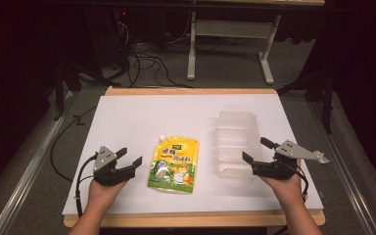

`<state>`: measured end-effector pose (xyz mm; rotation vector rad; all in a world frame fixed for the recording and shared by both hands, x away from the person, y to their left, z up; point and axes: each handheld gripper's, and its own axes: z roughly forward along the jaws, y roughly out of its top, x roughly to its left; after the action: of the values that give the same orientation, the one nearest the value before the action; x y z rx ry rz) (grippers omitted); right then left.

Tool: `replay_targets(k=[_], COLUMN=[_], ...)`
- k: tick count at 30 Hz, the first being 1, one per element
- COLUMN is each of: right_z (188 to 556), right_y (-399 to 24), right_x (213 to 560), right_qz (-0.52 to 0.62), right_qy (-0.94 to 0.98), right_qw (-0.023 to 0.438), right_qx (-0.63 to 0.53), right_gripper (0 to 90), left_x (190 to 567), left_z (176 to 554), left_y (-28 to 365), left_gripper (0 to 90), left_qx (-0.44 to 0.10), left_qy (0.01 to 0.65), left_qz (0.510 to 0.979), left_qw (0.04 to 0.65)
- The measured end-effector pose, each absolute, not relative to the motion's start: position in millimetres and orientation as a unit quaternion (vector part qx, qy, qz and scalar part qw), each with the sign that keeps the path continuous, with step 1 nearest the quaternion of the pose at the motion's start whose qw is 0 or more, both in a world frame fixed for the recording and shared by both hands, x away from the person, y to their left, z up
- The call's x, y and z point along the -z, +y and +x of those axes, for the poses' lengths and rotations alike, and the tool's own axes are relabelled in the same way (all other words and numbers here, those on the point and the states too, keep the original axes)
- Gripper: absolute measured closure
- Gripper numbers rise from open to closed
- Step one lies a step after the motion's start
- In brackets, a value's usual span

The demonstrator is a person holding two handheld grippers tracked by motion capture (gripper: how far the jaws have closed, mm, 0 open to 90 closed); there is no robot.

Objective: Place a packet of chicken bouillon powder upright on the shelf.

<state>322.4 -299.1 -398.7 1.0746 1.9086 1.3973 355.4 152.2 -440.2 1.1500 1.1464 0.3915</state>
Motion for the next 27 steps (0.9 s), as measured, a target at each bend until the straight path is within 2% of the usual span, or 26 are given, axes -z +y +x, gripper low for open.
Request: replay_targets(k=[8,19,27], right_z=[321,323,323], right_y=[-294,-292,-290], right_x=[399,401,402], right_qz=[0.389,0.386,0.385], right_qy=[0.714,0.720,0.722], right_qw=[0.273,0.270,0.265], right_qx=[-0.513,-0.510,-0.510], right_gripper=[15.1,15.7,15.9], left_x=[438,436,433], left_z=[355,358,359], left_y=[156,158,158], left_gripper=[32.3,38.5,42.1], left_qx=[-0.160,-0.140,-0.164], left_qy=[0.517,0.527,0.520], left_qz=[0.504,0.497,0.502], left_qw=[0.674,0.675,0.672])
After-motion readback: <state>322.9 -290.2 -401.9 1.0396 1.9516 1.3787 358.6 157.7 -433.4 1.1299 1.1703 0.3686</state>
